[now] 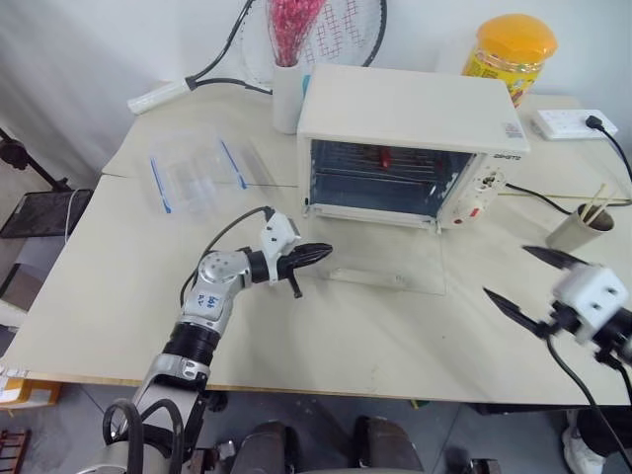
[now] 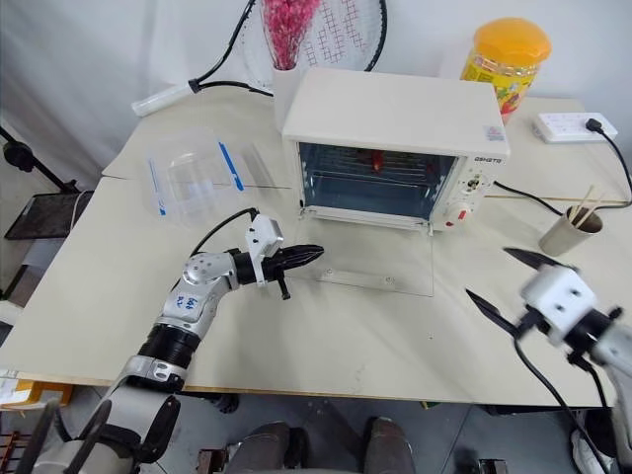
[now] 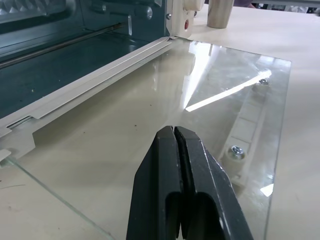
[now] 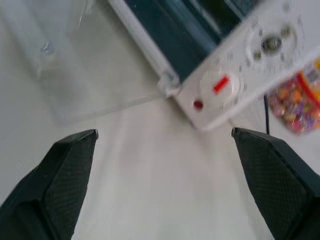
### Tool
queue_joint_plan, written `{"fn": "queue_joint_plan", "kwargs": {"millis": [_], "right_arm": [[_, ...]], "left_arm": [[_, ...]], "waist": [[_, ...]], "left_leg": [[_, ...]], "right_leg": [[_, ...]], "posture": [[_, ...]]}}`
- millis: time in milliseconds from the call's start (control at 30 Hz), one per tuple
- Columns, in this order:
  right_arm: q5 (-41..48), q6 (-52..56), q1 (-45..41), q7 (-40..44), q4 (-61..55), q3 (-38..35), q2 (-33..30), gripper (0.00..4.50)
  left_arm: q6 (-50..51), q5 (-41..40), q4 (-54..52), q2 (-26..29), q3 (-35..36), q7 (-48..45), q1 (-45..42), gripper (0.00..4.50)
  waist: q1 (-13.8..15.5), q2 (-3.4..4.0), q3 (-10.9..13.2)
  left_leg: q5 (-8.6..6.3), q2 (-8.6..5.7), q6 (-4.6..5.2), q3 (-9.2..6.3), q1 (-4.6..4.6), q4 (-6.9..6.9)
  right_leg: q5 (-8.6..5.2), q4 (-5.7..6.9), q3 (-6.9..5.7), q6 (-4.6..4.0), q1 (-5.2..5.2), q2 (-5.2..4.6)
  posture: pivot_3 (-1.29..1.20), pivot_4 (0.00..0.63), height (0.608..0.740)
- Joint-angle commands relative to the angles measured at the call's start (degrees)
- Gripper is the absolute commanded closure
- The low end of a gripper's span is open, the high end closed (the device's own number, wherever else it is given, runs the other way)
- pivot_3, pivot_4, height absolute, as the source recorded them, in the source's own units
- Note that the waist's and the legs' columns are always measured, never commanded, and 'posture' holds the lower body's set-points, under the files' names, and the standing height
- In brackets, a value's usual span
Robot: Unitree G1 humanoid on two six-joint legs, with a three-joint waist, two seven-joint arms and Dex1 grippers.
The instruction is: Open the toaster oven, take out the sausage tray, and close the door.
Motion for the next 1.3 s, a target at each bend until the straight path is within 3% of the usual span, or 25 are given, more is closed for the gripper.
{"fn": "queue_joint_plan", "kwargs": {"millis": [33, 133, 267, 433, 667, 800, 1133, 1300], "right_arm": [[-8.3, 3.1, -9.5, -5.7, -3.1, 10.1, 2.0, 0.00], [-14.6, -0.9, -16.1, -10.1, -1.1, 16.0, 5.2, 0.00], [-31.1, -2.8, -26.5, -21.8, 7.7, 24.8, 9.6, 0.00], [-40.5, -2.7, -35.3, -29.8, 18.4, 29.5, 11.8, 0.00], [-47.8, -1.8, -45.8, -36.6, 34.1, 34.6, 14.4, 0.00], [-48.9, -2.3, -48.6, -39.3, 39.3, 36.3, 16.1, 0.97], [-50.4, -2.4, -51.3, -43.1, 43.0, 37.7, 17.0, 4.47], [-51.0, -3.2, -51.8, -43.9, 41.9, 37.4, 17.2, 4.47]], "left_arm": [[3.0, -3.6, -6.7, 1.3, 3.6, 0.8, 3.2, 3.86], [5.2, -5.8, -11.3, 2.3, 5.8, 1.3, 5.3, 2.94], [7.6, -8.6, -20.2, 5.2, 8.2, 0.9, 9.7, 1.69], [10.4, -11.0, -27.3, 6.9, 10.3, 2.6, 13.7, 0.09], [12.8, -11.8, -30.7, 7.3, 10.2, 4.3, 15.7, 0.09], [13.1, -12.0, -30.4, 6.8, 9.4, 4.6, 14.9, 0.06], [13.3, -13.0, -24.2, 4.3, 9.0, 4.0, 7.7, 0.06], [10.7, -12.2, -15.2, 1.4, 8.6, 2.9, -0.5, 0.06]], "waist": [[-0.3, 0.00, 0.0], [-0.2, 0.00, 0.0], [-0.3, -0.01, 0.0], [-0.3, -0.01, 0.0], [-1.3, -0.01, 0.0], [-1.8, -0.01, 0.0], [-1.9, -0.03, 0.0], [-1.9, -0.04, 0.0]], "left_leg": [[0.00, 0.01, 0.00, -0.01, -0.01, 0.01], [0.01, -0.01, -0.01, -0.10, -0.13, 0.01], [0.01, -0.12, -0.01, -0.19, -0.23, 0.02], [0.02, -0.16, -0.02, -0.49, -0.31, 0.03], [0.05, -0.09, -0.08, -0.49, -0.33, 0.02], [0.06, -0.10, -0.08, -0.53, -0.35, -0.01], [0.10, -0.10, -0.11, -0.57, -0.36, -0.02], [0.11, -0.09, -0.12, -0.58, -0.38, -0.02]], "right_leg": [[0.00, 0.01, 0.00, 0.00, -0.02, 0.00], [-0.02, 0.06, -0.09, -0.04, -0.11, -0.01], [-0.03, 0.04, -0.18, -0.05, -0.13, -0.09], [-0.03, 0.05, -0.28, -0.05, -0.05, -0.10], [-0.05, 0.03, -0.35, -0.09, -0.05, -0.02], [-0.05, 0.04, -0.38, -0.09, -0.05, -0.03], [-0.05, 0.02, -0.43, -0.09, -0.05, -0.02], [-0.05, 0.02, -0.48, -0.09, -0.05, 0.00]], "posture": [[0.00, 0.150, 0.740], [0.00, 0.150, 0.740], [0.00, 0.150, 0.740], [0.00, 0.150, 0.740], [0.00, 0.150, 0.740], [0.00, 0.150, 0.740], [0.00, 0.150, 0.740], [0.00, 0.150, 0.740]]}}
